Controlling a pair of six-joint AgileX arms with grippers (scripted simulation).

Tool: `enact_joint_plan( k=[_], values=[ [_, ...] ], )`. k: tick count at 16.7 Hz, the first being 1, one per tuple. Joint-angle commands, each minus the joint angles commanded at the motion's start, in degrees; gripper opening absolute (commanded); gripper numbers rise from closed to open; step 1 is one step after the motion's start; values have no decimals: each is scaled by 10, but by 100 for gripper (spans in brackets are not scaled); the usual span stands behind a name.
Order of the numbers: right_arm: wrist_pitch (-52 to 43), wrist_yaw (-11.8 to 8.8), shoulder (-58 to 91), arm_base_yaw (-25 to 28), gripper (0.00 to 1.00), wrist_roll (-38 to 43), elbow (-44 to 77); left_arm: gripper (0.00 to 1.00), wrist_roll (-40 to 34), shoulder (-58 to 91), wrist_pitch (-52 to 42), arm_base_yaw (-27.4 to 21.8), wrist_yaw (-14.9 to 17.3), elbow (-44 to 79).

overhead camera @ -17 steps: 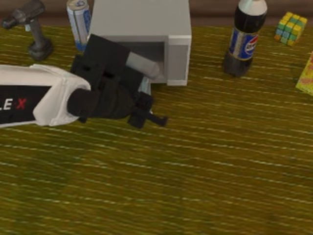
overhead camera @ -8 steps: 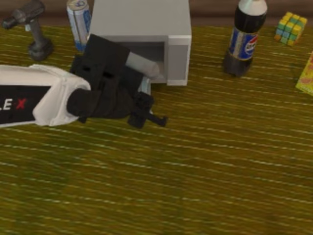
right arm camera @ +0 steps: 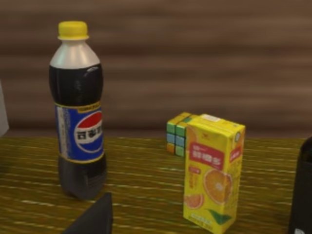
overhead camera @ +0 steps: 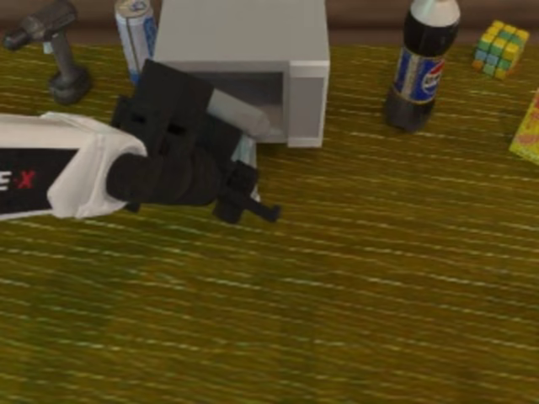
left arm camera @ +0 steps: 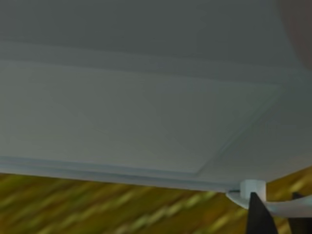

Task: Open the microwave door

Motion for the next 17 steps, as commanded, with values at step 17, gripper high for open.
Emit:
enact_joint_plan(
  k=[17],
  values=[
    [0, 0, 0, 0, 100, 0, 0, 0, 6, -1, -1, 3, 4, -3]
  ],
)
